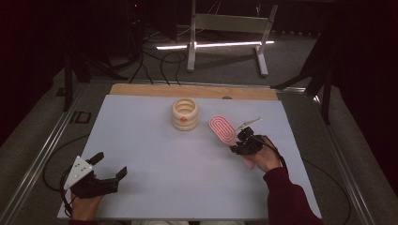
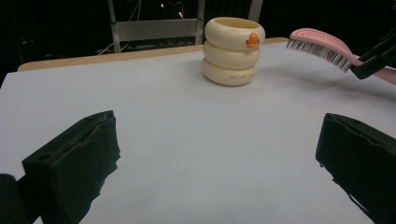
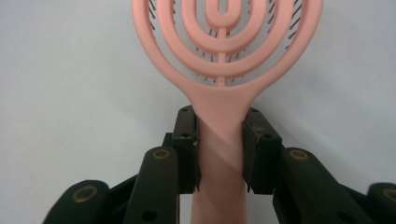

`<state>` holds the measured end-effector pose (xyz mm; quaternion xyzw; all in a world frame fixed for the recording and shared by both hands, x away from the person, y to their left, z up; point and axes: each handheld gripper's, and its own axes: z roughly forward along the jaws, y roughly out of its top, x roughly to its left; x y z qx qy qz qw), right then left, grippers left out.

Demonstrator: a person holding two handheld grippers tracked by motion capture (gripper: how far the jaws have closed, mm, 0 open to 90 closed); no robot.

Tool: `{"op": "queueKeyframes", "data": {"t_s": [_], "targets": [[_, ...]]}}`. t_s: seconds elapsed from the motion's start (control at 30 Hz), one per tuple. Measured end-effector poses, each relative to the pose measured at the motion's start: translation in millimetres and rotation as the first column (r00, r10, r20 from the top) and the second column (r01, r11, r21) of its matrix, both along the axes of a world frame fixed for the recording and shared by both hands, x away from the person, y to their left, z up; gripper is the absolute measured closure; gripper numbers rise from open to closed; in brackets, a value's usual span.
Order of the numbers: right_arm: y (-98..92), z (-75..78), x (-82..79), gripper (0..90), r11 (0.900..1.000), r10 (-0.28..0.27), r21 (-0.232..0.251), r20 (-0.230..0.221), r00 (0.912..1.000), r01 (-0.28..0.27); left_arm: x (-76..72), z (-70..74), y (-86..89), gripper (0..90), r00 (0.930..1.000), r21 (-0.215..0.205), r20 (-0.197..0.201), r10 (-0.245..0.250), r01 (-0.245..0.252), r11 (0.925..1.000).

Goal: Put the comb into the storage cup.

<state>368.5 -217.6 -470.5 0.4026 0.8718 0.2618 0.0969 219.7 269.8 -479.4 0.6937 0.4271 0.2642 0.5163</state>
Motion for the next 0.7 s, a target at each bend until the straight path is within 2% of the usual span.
{"op": "queueKeyframes", "data": {"t_s": [0.7], "targets": [[0.8, 20.3, -13.2, 69.7, 0.994, -0.010, 0.107, 0.110, 0.9938, -0.002, 1.7, -1.7, -2.9, 0.3, 0.9999, -0.004, -0.013, -0.006, 0.006, 1.0000]]}}
